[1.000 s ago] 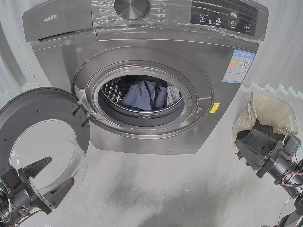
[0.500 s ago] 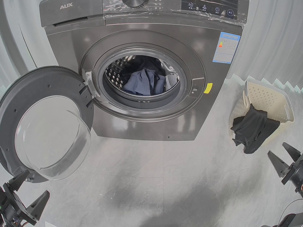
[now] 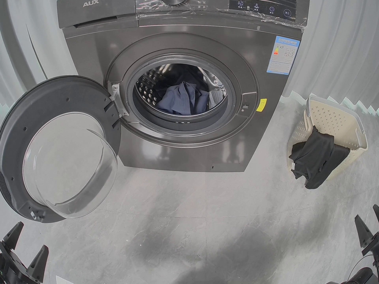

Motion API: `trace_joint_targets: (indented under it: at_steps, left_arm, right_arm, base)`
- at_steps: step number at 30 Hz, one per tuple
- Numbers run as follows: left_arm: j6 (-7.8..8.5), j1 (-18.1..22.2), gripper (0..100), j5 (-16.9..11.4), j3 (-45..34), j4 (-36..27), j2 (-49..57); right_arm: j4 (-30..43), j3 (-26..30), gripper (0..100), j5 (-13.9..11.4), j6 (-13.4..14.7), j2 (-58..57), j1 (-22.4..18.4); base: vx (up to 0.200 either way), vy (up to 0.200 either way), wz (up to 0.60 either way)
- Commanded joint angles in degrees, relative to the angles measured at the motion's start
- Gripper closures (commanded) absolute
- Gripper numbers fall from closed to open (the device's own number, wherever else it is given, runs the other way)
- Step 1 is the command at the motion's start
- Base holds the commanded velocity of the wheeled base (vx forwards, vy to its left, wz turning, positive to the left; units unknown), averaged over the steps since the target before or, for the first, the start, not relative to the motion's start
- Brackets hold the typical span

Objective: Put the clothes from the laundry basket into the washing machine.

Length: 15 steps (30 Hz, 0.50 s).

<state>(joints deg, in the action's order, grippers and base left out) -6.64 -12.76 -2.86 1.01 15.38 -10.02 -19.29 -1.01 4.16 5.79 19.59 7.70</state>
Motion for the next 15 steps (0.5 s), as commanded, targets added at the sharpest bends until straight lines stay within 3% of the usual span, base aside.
trace_joint_targets:
  at_steps: [1,4,5,7,10,11,12,13,15]
  left_arm:
    - [1.72,4.94,0,0.4,-1.01,-5.1,4.57]
    - [2.25,5.29,0,0.4,-1.01,-5.36,4.57]
    - [7.08,11.01,0,-0.3,-1.01,-8.88,5.54]
    - [7.7,13.82,0,-2.41,-1.01,-11.17,8.44]
    - [7.43,13.55,0,-4.08,-1.01,-11.52,9.14]
    - [7.17,13.03,0,-3.64,-1.01,-11.69,9.93]
    - [8.14,13.03,0,-3.46,-1.01,-12.4,9.93]
    - [8.84,12.94,0,-0.83,-1.01,-13.19,9.93]
    - [8.49,13.03,0,1.9,-1.01,-15.38,9.93]
  right_arm:
    - [9.88,1.01,0,-0.2,-2.01,-15.64,-4.19]
    - [10.32,1.01,0,-0.29,-2.19,-15.81,-4.89]
    - [20.25,0.92,0,-1.43,-4.3,-19.59,-7.79]
    - [20.43,0.75,0,-1.34,-4.38,-19.15,-7.88]
    - [20.08,0.75,0,-1.26,-4.38,-19.06,-7.7]
    - [20.08,0.75,0,-1.26,-4.21,-19.15,-7.7]
    - [20.08,0.75,0,-1.26,-4.21,-19.15,-7.79]
    - [19.99,0.84,0,-1.26,-4.03,-19.24,-7.7]
    - [20.08,0.84,0,-1.26,-4.3,-19.15,-7.7]
  base:
    - [0.0,-0.2,0.0]
    - [0.0,-0.2,0.0]
    - [0.0,-0.2,0.0]
    - [0.0,-0.1,0.0]
    - [0.0,0.0,0.0]
    - [0.0,0.0,0.0]
    - [0.0,0.0,0.0]
    - [0.0,0.0,0.0]
    - [0.0,0.0,0.0]
